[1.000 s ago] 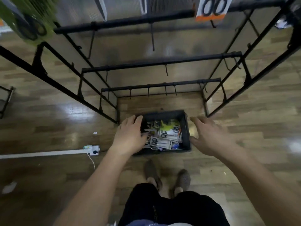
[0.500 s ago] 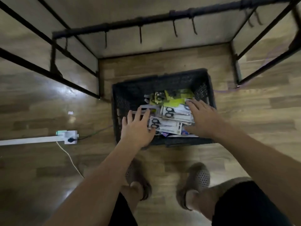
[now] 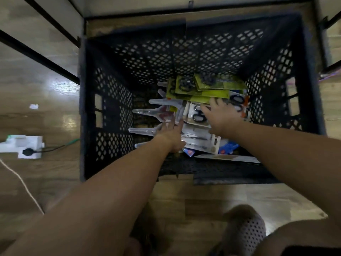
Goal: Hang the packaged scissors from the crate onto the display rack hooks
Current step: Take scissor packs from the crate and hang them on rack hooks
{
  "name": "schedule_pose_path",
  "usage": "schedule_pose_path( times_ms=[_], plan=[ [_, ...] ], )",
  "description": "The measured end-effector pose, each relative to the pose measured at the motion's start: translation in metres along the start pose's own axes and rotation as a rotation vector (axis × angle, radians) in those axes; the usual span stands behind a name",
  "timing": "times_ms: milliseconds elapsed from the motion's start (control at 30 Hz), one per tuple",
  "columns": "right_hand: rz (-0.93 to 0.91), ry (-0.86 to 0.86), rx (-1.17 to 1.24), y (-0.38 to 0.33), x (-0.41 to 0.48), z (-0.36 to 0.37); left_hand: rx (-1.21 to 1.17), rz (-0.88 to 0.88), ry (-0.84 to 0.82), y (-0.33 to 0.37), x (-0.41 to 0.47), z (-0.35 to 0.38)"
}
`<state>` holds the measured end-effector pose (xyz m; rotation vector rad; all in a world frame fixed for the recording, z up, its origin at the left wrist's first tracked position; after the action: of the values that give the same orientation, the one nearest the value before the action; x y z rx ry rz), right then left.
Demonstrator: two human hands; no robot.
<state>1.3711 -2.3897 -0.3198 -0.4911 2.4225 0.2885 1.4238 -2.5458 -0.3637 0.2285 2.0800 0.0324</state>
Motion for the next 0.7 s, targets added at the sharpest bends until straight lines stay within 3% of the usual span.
schedule_pose_path(
  times_ms=[167, 333, 533, 700],
  plan=[
    [0.043, -0.032, 0.025, 0.005, -0.018, 0.020, 0.020, 0.049, 0.004, -0.010, -0.012, 0.011],
    [0.246, -0.007, 0.066, 0.029, -0.025, 0.025, 0.071, 0.019, 0.029, -0.012, -0.004, 0.017],
    [0.208, -0.069, 0.133, 0.029, -0.025, 0.019, 0.199, 0.079, 0.094, 0.008, -0.022, -0.003],
    [0.173, -0.042, 0.402, 0.052, -0.053, -0.021, 0.162, 0.111, -0.004, 0.012, -0.084, -0.038]
  ],
)
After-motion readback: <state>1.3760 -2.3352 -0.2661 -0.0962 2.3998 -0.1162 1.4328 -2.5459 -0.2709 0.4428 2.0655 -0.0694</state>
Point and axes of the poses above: each hand's wrist, its own x-axis towards the middle knuckle, its own z-axis out of the palm, y = z × x, the point moved 9 cm from there along x, towards the middle knuckle
